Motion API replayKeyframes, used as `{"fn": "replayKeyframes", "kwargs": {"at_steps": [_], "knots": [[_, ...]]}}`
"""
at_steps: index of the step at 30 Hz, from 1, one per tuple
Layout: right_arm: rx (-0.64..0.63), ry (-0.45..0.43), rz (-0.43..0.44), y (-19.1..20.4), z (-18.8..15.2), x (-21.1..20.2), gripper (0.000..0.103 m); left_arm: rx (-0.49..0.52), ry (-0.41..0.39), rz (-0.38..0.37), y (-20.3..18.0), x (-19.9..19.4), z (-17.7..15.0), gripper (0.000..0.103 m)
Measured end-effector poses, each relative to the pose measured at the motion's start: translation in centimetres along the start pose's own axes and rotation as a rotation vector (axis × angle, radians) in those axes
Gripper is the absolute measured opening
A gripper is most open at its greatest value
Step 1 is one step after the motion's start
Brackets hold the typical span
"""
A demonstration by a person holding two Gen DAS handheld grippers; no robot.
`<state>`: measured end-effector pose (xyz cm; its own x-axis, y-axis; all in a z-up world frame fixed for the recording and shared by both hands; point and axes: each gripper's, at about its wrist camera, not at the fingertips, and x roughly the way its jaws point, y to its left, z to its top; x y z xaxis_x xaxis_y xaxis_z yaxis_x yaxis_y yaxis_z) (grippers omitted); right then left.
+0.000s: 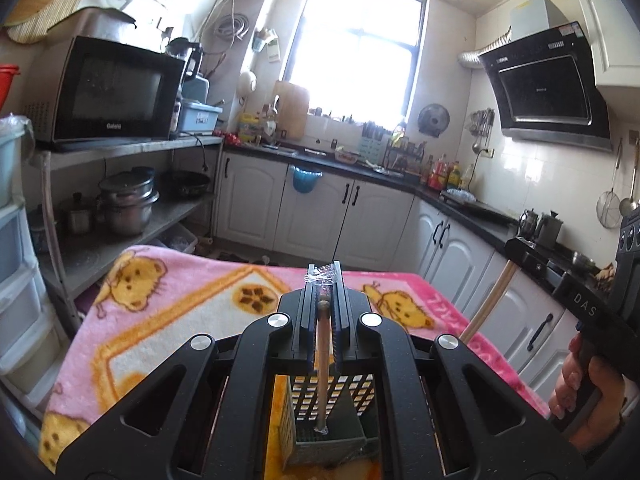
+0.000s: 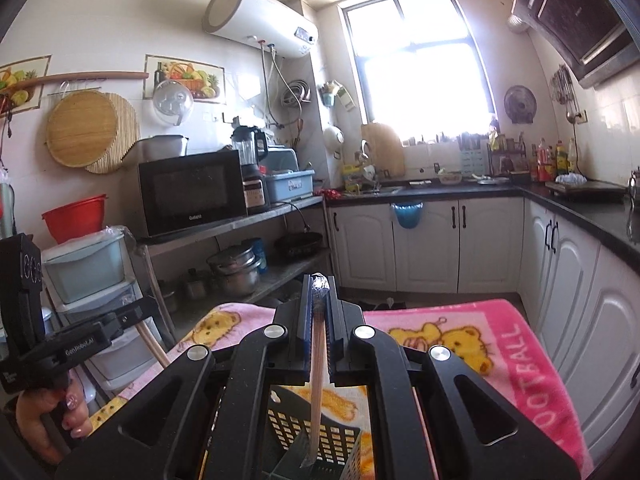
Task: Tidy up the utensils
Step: 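Lift the left tool's chopstick over the caddy while the right tool carries its own, then open the left tool into the caddy while the right tool releases its chopstick there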
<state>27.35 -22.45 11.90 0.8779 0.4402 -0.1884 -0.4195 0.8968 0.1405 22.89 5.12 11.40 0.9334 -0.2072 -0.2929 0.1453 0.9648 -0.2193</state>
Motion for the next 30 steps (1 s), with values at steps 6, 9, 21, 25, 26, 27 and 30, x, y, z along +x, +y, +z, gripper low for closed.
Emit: {"fn": "replayKeyframes", "kwargs": {"at_steps": [6, 9, 21, 25, 26, 27, 30], "knots": [[0.032, 0.029, -0.011, -0.4, -1.6, 0.7, 0.006, -0.013, 0.044, -0.019, 0.2, 1.0, -1.9, 0.003], [0.043, 0.042, -0.015, -0.7, -2.2, 0.9, 0.006, -0.018, 0.063, -0.023, -0.1, 1.4, -2.8, 0.003], [0.075, 0.073, -0.056, -1.4, -4.2, -0.9, 0.041, -0.06, 0.088, -0.02, 0.4, 1.3, -4.0, 0.013], [0.086, 0.09, -0.065, -1.6, -4.6, -1.7, 0.048, -0.091, 0.096, -0.017, 1.0, 0.7, -4.2, 0.028], [0.086, 0.094, -0.066, -1.6, -4.6, -1.8, 0.051, -0.098, 0.094, -0.019, 1.1, 0.4, -4.2, 0.03], [0.084, 0.101, -0.064, -1.6, -4.7, -2.0, 0.053, -0.101, 0.092, -0.02, 1.2, 0.2, -4.2, 0.035], [0.075, 0.121, -0.066, -1.5, -5.1, -2.3, 0.055, -0.115, 0.089, -0.02, 1.4, -0.5, -4.2, 0.048]]}}
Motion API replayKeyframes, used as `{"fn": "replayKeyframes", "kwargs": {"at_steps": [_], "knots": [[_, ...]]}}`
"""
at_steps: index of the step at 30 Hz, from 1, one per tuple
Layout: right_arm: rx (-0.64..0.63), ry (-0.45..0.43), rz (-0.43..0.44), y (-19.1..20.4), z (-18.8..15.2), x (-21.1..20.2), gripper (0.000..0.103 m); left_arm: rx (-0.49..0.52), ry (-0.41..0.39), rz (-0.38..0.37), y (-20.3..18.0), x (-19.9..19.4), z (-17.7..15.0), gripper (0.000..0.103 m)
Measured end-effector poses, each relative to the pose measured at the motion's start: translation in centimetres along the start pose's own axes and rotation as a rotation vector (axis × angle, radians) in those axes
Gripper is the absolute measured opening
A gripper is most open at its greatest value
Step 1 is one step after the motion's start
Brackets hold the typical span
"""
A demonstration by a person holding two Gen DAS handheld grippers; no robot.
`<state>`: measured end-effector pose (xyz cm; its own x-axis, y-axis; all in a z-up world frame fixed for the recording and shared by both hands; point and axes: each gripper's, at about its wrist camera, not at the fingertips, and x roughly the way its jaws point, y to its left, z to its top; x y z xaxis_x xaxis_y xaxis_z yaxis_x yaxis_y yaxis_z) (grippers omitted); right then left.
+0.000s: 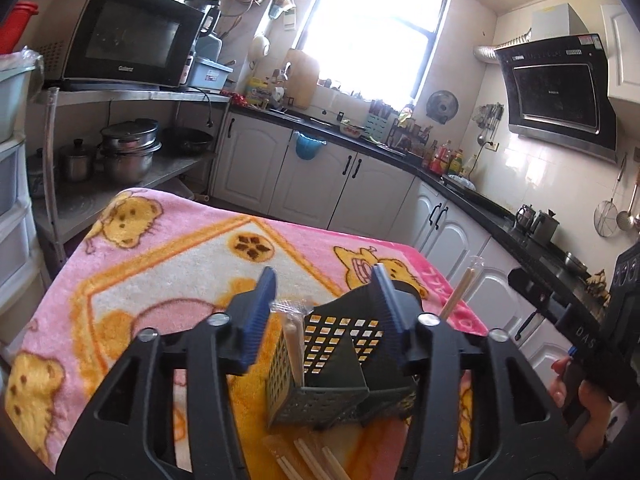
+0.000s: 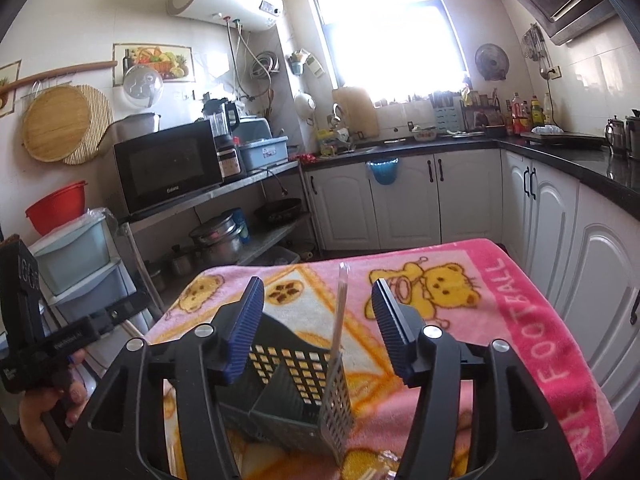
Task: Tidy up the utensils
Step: 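Open the left tool into the caddy while the right tool releases its chopstick there, then move the left tool back to the chopsticks while the right tool follows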
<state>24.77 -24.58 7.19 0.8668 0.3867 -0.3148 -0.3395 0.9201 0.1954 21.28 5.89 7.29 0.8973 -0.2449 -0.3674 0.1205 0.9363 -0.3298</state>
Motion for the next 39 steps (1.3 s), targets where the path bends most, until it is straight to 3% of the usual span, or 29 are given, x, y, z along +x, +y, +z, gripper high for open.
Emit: {"fn": "replayKeyframes", "kwargs": {"at_steps": [10, 12, 27, 39], "knots": [[-0.014, 0.013, -0.006, 0.3, -1.1, -2.0, 0.068, -0.033, -0.026, -0.007, 0.0, -2.3, -0.6, 0.088], [-0.017, 0.011, -0.008, 0.3, -1.2, -2.4, 0.07, -0.04, -0.035, -0.008, -0.1, -2.9, -0.8, 0.092], [-0.038, 0.026, -0.003, 0.7, -2.9, -5.0, 0.075, -0.067, -0.027, 0.001, 0.1, -5.2, -2.9, 0.092], [-0.066, 0.091, 0.006, 1.1, -4.9, -5.6, 0.075, -0.09, 0.015, 0.018, 1.0, -6.2, -5.2, 0.092]]}}
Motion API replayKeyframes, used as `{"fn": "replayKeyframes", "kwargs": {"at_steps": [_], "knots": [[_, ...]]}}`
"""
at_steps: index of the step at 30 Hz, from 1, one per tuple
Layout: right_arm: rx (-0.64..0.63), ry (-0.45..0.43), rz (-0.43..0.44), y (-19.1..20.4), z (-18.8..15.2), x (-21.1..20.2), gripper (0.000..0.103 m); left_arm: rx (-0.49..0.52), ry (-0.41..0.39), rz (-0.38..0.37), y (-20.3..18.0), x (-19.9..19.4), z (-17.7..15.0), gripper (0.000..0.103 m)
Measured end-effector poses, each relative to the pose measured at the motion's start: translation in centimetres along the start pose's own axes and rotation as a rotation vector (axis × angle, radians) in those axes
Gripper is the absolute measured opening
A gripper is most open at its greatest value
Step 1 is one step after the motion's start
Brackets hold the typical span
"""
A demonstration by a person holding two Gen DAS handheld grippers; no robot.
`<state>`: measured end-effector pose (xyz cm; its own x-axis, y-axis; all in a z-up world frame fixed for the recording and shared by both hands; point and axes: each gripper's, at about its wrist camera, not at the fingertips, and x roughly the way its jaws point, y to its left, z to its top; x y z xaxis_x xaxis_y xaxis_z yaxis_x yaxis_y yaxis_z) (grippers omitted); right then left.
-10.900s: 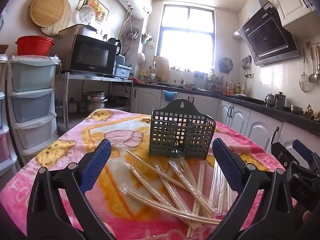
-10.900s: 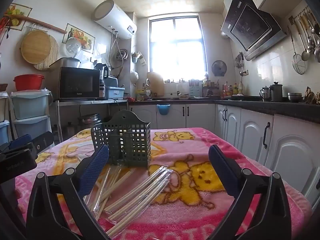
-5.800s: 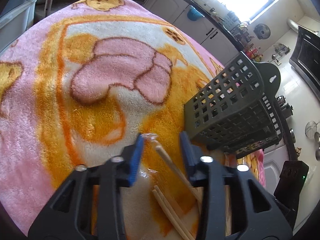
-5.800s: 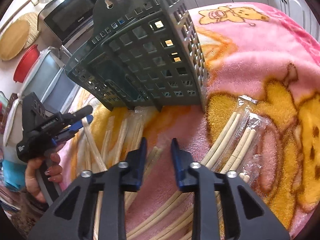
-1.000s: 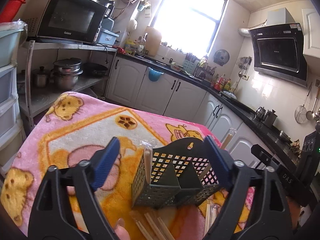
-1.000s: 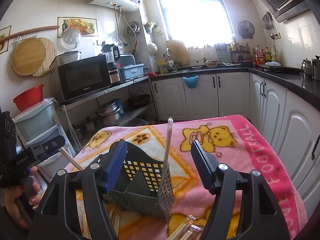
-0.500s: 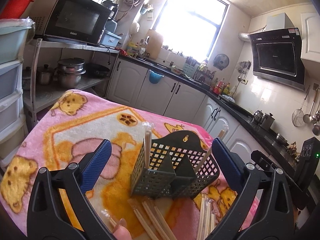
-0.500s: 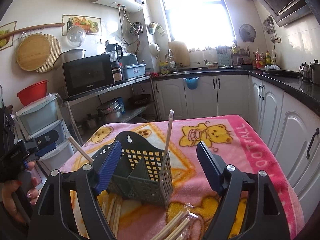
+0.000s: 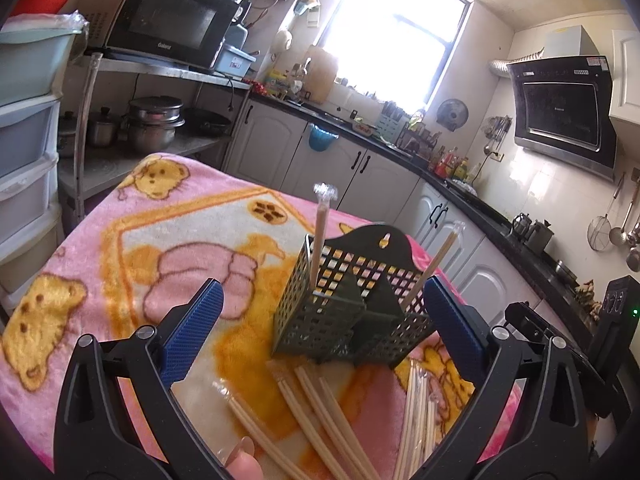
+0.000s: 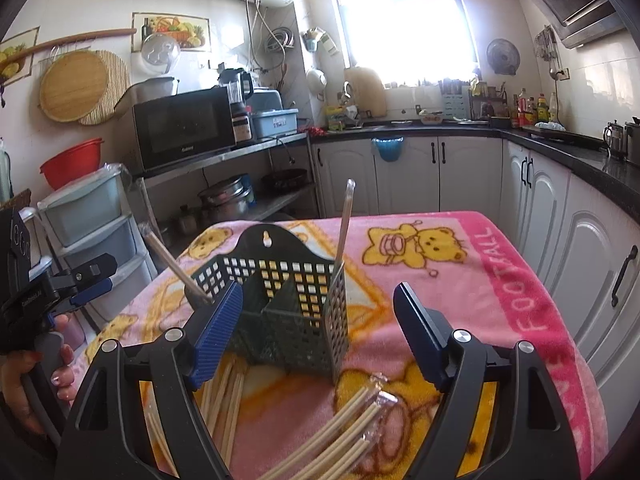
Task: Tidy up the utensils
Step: 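Move the left tool back to the chopsticks while the right tool follows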
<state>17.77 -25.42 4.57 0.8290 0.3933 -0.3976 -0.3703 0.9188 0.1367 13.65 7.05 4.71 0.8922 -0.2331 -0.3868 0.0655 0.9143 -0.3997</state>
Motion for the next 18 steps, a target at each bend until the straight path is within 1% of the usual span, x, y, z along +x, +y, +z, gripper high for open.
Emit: {"fn": "replayKeyframes", "kwargs": {"at_steps": [18], "knots": [[-0.027, 0.107, 0.051, 1.3, -3.1, 0.4, 0.075, -0.072, 0.114, 0.075, 4.0, -1.3, -4.5, 0.092]]}}
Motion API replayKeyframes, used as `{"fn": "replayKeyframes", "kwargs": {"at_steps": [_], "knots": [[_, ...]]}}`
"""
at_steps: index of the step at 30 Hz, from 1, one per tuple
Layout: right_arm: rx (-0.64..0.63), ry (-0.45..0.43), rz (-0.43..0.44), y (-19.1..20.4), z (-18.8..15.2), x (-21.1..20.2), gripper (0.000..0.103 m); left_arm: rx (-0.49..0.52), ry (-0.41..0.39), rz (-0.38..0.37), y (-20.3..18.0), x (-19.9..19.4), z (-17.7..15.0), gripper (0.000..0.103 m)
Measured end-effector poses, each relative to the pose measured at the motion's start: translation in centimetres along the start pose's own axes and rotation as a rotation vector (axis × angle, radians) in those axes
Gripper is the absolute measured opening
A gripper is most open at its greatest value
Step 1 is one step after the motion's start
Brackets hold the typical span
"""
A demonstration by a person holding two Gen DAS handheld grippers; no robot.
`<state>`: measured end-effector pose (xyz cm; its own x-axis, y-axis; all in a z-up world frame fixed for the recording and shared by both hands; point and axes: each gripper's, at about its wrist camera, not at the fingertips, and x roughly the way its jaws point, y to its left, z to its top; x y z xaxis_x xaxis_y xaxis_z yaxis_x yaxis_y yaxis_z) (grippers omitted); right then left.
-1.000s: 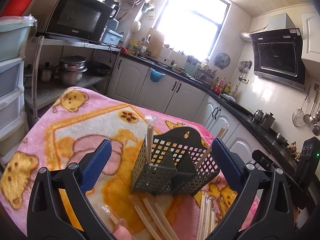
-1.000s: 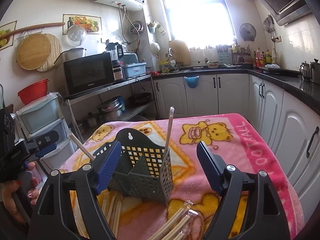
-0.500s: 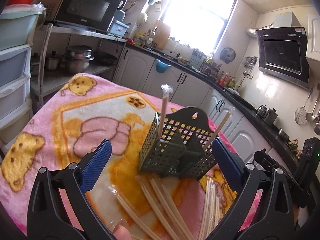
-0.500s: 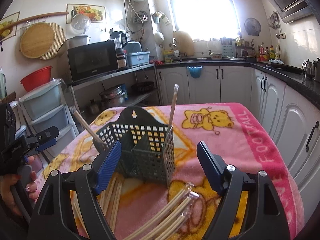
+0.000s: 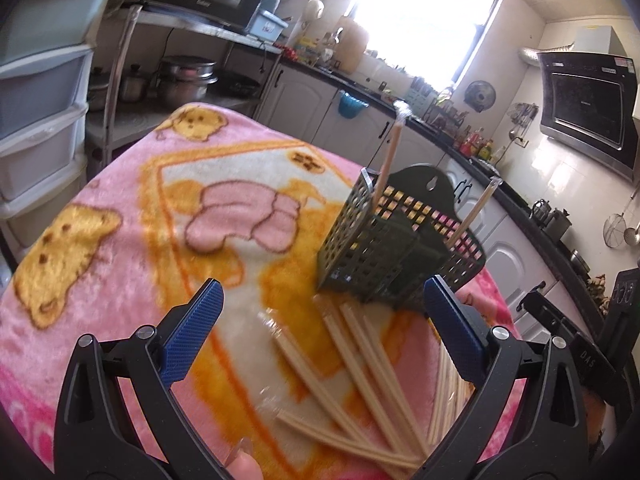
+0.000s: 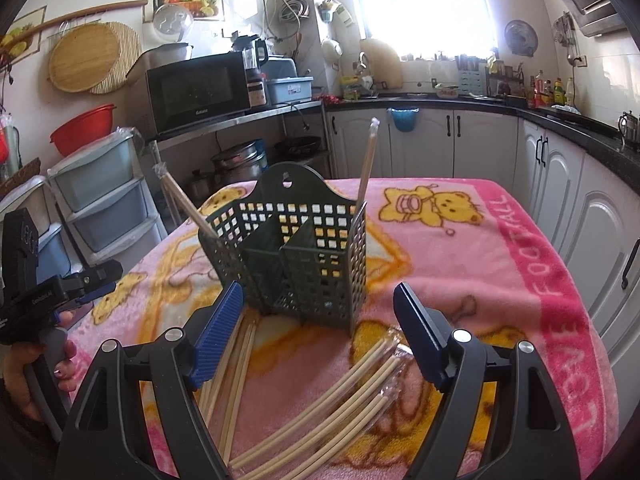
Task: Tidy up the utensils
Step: 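Move the left tool back to the chopsticks while the right tool follows, then close the left tool on a chopstick while the right tool grasps another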
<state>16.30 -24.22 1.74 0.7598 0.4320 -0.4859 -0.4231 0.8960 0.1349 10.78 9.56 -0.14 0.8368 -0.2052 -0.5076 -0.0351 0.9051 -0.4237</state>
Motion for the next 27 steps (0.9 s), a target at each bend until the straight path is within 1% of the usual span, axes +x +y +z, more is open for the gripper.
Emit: {"fn": "replayKeyframes", "kwargs": {"at_steps": [5, 12, 15, 16, 17, 18, 19, 20, 22, 25, 27], "knots": [[-0.005, 0.034, 0.009, 0.2, -0.7, 0.4, 0.075, -0.027, 0.037, 0.018, 1.2, 0.0, -1.2, 0.092], [0.004, 0.11, -0.002, -0.5, -1.8, 1.9, 0.075, -0.022, 0.108, 0.031, 2.2, 0.5, -2.8, 0.092], [0.014, 0.144, -0.006, -1.2, -2.2, 2.9, 0.072, -0.034, 0.149, 0.018, 2.6, 0.8, -3.6, 0.091], [0.017, 0.156, -0.006, -1.5, -2.3, 3.3, 0.07, -0.036, 0.159, 0.023, 2.7, 0.9, -3.9, 0.085], [0.02, 0.166, -0.006, -1.8, -2.4, 3.7, 0.069, -0.039, 0.17, 0.024, 2.8, 1.0, -4.1, 0.081], [0.024, 0.181, -0.012, -2.1, -2.6, 4.1, 0.068, -0.054, 0.187, 0.012, 3.1, 1.2, -4.4, 0.075], [0.024, 0.195, -0.017, -2.5, -2.7, 4.6, 0.067, -0.066, 0.201, 0.003, 3.2, 1.3, -4.7, 0.072], [0.025, 0.204, -0.019, -2.8, -2.8, 4.9, 0.066, -0.071, 0.215, -0.001, 3.3, 1.4, -5.0, 0.07], [0.028, 0.226, -0.033, -3.4, -2.8, 5.7, 0.064, -0.068, 0.233, 0.0, 3.4, 1.5, -5.6, 0.063], [0.035, 0.264, -0.038, -4.5, -3.0, 7.1, 0.062, -0.094, 0.26, -0.028, 3.6, 1.4, -6.5, 0.058], [0.043, 0.292, -0.04, -5.2, -3.1, 8.0, 0.06, -0.09, 0.274, -0.022, 3.5, 1.6, -7.0, 0.055]]}}
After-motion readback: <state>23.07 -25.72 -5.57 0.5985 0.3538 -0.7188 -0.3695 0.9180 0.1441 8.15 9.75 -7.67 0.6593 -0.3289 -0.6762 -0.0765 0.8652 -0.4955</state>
